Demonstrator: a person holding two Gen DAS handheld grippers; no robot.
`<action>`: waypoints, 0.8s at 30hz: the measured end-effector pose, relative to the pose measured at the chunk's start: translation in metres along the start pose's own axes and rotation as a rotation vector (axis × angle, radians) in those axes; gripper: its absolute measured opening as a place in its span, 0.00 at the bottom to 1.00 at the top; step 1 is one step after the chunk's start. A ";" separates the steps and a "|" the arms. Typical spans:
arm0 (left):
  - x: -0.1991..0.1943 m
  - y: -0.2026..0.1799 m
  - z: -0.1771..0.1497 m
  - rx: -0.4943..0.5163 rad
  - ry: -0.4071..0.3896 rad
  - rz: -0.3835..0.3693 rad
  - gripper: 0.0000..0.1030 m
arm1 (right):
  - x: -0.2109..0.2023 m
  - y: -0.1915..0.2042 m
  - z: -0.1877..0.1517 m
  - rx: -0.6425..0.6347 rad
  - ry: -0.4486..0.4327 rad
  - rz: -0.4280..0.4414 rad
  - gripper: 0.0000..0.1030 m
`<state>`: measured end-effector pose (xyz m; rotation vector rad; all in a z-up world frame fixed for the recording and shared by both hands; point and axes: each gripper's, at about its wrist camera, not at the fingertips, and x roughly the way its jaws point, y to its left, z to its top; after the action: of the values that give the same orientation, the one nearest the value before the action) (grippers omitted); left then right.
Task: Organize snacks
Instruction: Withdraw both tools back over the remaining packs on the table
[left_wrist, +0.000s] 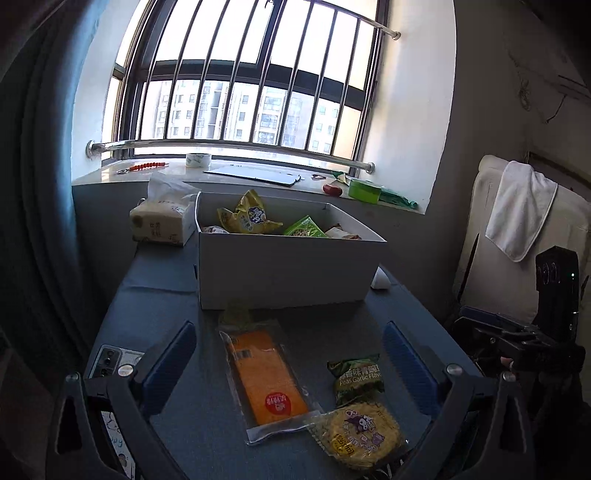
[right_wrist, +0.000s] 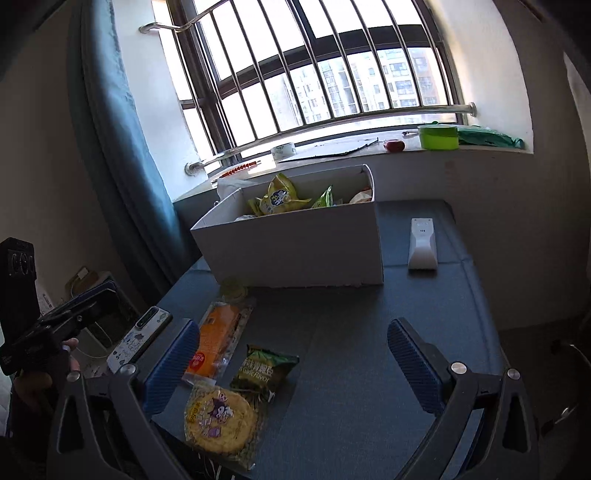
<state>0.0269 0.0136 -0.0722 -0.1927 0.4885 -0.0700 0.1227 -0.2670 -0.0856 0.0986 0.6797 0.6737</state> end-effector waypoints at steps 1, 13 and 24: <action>0.000 0.000 -0.002 -0.001 0.004 0.004 1.00 | 0.000 0.001 -0.004 -0.001 0.013 0.012 1.00; 0.006 0.003 -0.007 -0.024 0.008 0.005 1.00 | 0.012 0.007 -0.014 -0.026 0.049 0.013 1.00; 0.004 0.005 -0.011 -0.032 0.012 0.014 1.00 | 0.027 0.019 -0.021 -0.058 0.098 0.032 1.00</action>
<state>0.0255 0.0166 -0.0846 -0.2201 0.5035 -0.0497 0.1151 -0.2387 -0.1111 0.0233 0.7532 0.7319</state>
